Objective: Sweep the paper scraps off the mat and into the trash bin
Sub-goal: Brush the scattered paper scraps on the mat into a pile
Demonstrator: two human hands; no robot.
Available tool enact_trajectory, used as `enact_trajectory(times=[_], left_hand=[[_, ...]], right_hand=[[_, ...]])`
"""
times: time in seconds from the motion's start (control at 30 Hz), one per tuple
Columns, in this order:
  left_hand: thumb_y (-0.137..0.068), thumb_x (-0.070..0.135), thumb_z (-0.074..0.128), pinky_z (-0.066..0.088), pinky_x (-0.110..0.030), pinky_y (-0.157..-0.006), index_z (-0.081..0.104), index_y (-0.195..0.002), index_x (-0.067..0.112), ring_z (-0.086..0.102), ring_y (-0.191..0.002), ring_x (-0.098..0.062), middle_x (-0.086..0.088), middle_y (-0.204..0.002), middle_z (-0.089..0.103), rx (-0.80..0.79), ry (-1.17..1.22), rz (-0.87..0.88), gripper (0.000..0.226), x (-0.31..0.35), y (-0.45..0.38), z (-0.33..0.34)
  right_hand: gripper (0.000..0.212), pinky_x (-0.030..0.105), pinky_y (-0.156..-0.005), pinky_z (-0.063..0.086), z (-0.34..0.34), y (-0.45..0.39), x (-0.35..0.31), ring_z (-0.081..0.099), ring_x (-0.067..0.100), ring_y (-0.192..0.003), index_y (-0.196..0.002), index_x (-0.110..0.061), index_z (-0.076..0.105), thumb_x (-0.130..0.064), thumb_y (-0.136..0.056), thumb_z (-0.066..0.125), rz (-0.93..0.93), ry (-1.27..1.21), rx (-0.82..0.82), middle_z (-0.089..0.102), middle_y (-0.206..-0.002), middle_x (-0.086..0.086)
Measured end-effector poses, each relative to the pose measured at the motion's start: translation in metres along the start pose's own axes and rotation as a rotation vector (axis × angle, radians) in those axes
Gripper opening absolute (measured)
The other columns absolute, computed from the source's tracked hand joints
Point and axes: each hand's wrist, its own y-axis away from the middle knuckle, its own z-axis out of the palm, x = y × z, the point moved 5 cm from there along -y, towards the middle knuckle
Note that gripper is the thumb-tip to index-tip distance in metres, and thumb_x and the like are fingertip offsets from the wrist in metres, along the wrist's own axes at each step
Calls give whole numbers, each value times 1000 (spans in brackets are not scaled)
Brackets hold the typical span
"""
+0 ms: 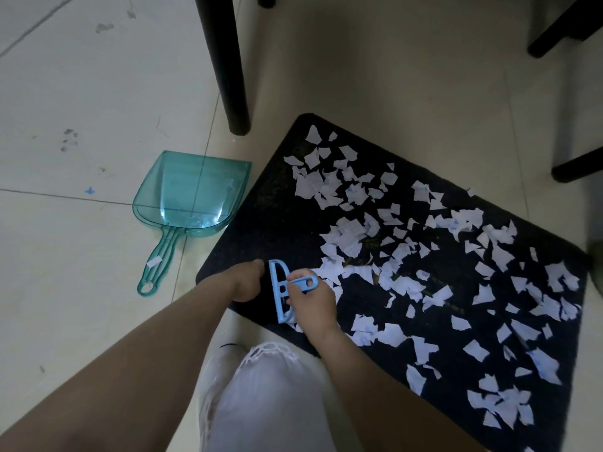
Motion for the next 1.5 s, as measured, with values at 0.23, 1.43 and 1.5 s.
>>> enact_trajectory(times=[0.23,1.43,1.5], left_hand=[[-92,-1,38,39,-33,-103,39,-136,6,46,-129,-30,-17,-142,44,-27,-25,-12,45,-1,2,-1],[-96,7,39,34,-35,-110,14,-151,1,37,-139,-31,-19,-152,32,-87,-239,-81,60,22,-9,1],[-96,8,40,36,-35,-110,13,-151,2,38,-138,-32,-19,-152,32,-79,-258,-70,62,30,-10,0]], right_hand=[[15,20,-52,40,-79,-11,-16,57,12,-65,-85,-24,64,-13,-89,54,-101,171,276,63,-78,-2],[24,20,-55,48,-150,-5,25,65,14,-74,-83,-26,69,-6,-89,56,36,111,146,69,-90,-1],[26,24,-58,48,-152,-9,17,62,9,-69,-82,-27,69,-5,-87,55,3,76,176,68,-87,-4]])
